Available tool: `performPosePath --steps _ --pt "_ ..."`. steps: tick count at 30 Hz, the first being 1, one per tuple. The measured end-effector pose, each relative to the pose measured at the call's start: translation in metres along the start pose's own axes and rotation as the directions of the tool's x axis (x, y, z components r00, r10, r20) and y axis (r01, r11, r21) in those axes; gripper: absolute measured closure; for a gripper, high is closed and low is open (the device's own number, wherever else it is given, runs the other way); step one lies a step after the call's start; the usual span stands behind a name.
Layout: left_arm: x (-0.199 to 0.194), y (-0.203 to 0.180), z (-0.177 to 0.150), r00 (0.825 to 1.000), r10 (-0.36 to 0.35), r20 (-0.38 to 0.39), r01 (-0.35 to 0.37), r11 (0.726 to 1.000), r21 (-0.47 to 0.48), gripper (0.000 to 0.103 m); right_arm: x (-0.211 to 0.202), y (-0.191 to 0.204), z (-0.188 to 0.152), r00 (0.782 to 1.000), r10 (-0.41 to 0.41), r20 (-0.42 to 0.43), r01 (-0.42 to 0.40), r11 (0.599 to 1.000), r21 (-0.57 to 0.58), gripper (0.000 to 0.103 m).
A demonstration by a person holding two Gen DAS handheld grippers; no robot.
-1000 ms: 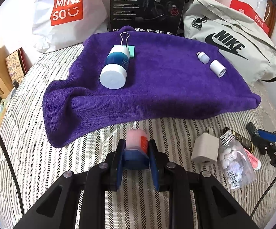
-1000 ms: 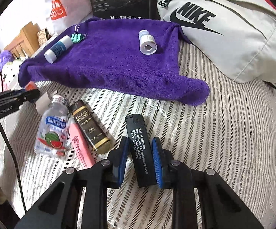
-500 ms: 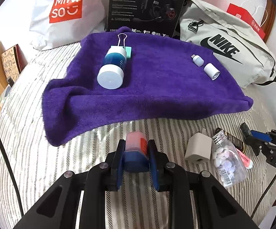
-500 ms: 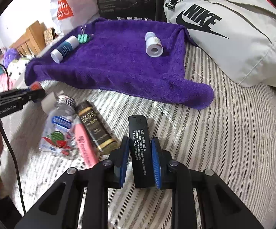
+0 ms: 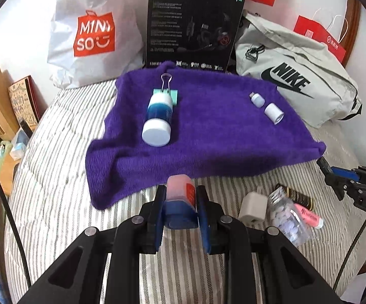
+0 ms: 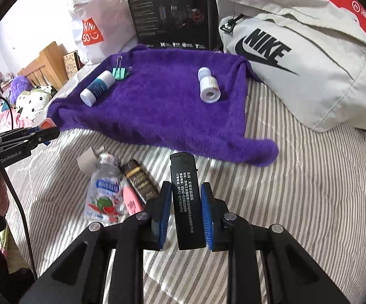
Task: Organize rigid objects
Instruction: 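Grasp the black tube with the right tool while the left tool holds the pink-capped tube, then lower the pink-capped tube beside the deodorant while the right tool sets the black tube beside the jar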
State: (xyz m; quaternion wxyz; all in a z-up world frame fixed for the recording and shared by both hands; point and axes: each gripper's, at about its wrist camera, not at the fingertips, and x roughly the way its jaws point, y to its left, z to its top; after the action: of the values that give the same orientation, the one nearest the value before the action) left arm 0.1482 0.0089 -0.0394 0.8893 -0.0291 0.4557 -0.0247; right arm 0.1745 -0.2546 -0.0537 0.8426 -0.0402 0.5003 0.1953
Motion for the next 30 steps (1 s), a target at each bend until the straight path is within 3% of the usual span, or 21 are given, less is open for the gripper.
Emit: performPosePath --steps 9,16,30 --pt "0.009 0.002 0.035 1.000 -0.020 0.022 0.020 1.000 0.009 0.080 0.002 -0.002 0.045 0.999 -0.008 0.042 0.008 1.000 -0.014 0.080" --pt "0.025 -0.003 0.062 0.999 -0.030 0.025 0.029 0.999 0.027 0.080 0.032 -0.008 0.072 1.000 -0.022 0.013 0.022 1.000 -0.018 0.080" --pt "0.059 -0.012 0.081 0.998 -0.064 -0.007 0.064 0.997 0.039 0.080 0.087 -0.013 0.082 0.996 -0.042 -0.074 0.039 0.999 -0.036 0.081"
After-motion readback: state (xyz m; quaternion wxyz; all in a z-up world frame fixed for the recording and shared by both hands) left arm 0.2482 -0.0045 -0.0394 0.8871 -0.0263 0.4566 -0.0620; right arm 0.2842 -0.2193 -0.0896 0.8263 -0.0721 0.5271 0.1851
